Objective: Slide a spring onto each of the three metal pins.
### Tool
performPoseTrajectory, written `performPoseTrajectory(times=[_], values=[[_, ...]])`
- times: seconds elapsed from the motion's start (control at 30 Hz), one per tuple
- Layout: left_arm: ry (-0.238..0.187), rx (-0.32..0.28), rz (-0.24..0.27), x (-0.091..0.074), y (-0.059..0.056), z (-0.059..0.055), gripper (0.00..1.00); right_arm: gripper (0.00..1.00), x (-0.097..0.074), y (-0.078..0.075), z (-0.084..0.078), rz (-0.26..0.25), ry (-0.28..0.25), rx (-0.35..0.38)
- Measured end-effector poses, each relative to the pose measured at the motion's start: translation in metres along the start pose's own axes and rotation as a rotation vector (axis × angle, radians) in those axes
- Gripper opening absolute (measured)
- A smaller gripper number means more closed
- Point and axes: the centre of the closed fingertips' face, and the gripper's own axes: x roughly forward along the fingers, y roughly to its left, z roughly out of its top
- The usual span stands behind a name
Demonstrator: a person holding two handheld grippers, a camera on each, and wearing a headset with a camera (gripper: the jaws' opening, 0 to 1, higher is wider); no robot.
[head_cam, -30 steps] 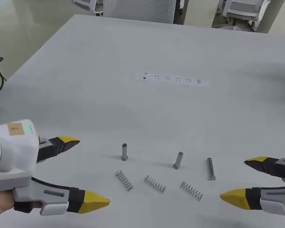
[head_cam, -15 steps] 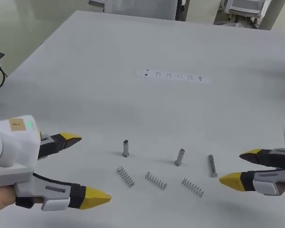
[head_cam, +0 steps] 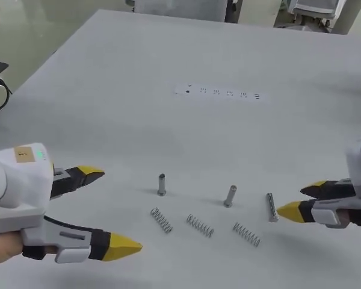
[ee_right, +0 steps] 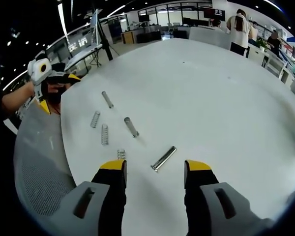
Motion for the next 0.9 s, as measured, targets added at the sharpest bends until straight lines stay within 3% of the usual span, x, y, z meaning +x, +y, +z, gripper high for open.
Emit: performPoseTrajectory(times=[0.63,0.9], values=[[0.003,-0.005,-0.004,0.002,-0.004,-0.001,0.88,0.38,0.018,-0.013,-0.003,-0.018,0.066,0.021],[0.002,-0.010,-0.013,0.000,-0.006,0.000,0.87,0.30,0.029,-0.015,-0.007,-0.024,0.106,0.066]])
